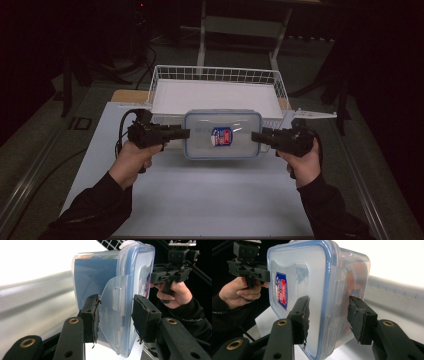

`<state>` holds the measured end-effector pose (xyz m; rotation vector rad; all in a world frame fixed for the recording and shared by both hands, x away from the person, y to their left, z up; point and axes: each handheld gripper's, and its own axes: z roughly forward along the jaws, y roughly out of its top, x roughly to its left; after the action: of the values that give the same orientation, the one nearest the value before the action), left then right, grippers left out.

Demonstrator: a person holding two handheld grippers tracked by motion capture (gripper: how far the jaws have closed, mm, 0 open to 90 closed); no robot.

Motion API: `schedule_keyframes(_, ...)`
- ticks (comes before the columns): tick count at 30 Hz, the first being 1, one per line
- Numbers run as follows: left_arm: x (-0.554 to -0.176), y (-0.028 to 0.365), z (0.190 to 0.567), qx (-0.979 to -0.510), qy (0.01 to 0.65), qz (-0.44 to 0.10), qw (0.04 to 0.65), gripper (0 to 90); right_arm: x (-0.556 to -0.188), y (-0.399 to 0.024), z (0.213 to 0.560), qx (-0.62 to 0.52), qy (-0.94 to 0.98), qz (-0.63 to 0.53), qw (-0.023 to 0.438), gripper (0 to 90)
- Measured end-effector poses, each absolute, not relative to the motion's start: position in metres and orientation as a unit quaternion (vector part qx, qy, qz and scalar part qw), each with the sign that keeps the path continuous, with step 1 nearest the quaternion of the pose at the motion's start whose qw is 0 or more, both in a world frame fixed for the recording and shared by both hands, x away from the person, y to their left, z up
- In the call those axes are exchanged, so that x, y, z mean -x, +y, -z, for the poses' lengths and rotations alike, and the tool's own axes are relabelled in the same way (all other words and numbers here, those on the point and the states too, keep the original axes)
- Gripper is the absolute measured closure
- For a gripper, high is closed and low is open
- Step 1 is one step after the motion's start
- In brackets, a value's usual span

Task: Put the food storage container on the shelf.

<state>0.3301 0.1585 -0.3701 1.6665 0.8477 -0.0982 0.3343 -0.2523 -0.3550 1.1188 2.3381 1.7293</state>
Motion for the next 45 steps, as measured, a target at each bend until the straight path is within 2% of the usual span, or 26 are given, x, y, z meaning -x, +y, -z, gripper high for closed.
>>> schedule_keyframes(10, -0.357, 0.162, 0.338, -0.714, 0.364, 0.018, 0.598, 57.2, -0.363, -0.248, 0.329, -0.354, 0.744, -0.566, 0.022, 52.6)
schedule_keyframes(30, -0.414, 0.156, 0.328, -0.693, 0.395, 0.031, 0.603, 55.9, -0.412, -0.248, 0.313, -0.392, 0.735, -0.552, 0.020, 51.6)
schedule_keyframes(38, -0.423, 0.156, 0.331, -0.674, 0.412, 0.028, 0.612, 55.1, -0.425, -0.245, 0.312, -0.418, 0.724, -0.548, 0.009, 47.1)
schedule_keyframes(40, -0.425, 0.154, 0.333, -0.671, 0.418, 0.025, 0.612, 54.3, -0.426, -0.243, 0.314, -0.423, 0.723, -0.546, 0.016, 42.9)
schedule_keyframes(45, -0.432, 0.151, 0.338, -0.665, 0.434, 0.031, 0.607, 49.0, -0.429, -0.233, 0.318, -0.433, 0.733, -0.524, 0.035, 40.4)
